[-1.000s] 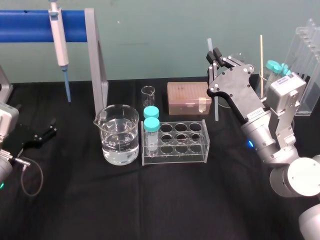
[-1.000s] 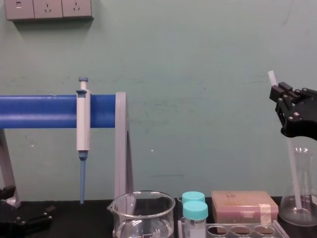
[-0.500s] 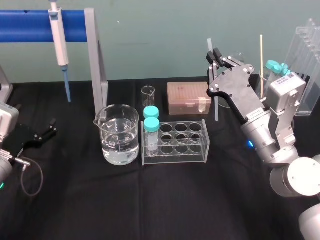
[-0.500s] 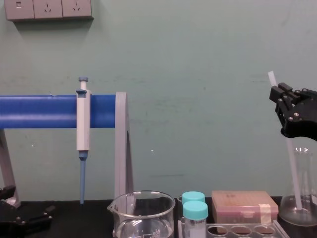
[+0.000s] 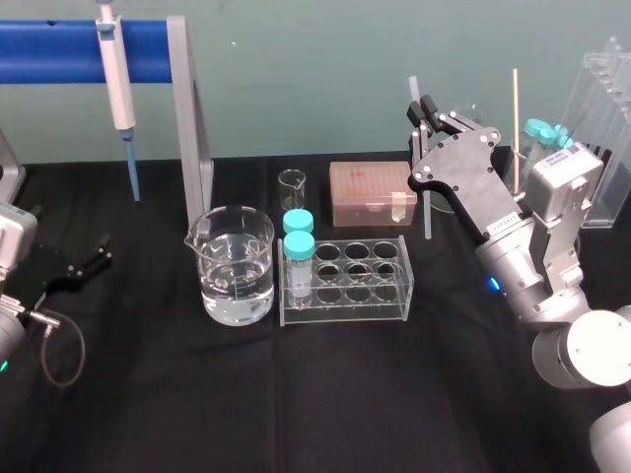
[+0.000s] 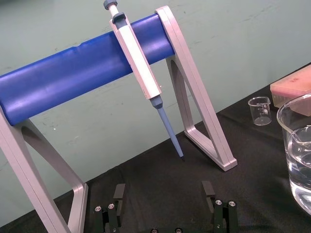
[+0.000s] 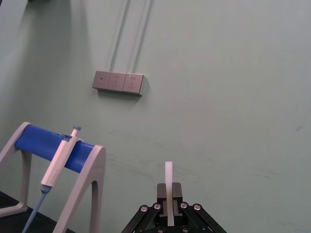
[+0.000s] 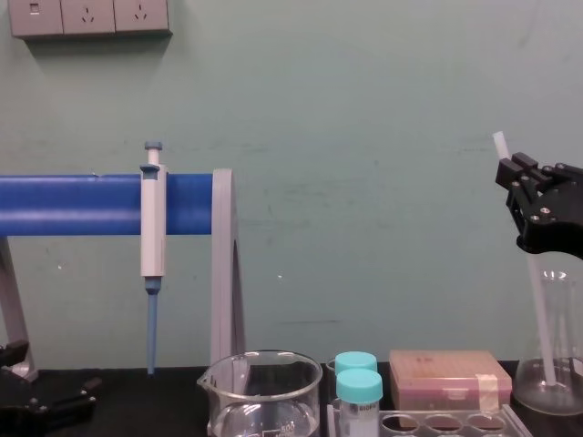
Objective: Pick up the stirring rod with one hand, then place it down.
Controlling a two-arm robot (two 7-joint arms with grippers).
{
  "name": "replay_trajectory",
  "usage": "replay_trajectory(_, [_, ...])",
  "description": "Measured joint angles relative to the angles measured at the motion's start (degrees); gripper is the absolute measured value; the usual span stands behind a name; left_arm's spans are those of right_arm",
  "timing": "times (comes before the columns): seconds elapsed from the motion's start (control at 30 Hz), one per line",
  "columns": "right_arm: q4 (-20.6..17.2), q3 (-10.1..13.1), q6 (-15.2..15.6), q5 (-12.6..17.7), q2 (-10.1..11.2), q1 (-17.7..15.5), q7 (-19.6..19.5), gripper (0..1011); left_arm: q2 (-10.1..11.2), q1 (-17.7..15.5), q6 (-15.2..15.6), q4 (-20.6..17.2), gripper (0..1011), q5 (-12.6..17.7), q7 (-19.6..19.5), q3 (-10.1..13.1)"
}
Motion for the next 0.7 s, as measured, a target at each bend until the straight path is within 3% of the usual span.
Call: replay_trajectory(0.7, [0.0, 0.0, 0.0, 0.0, 0.0, 0.0, 0.0, 66, 0.0, 0.0, 0.0, 0.0, 1000, 0.0, 0.0, 0.0])
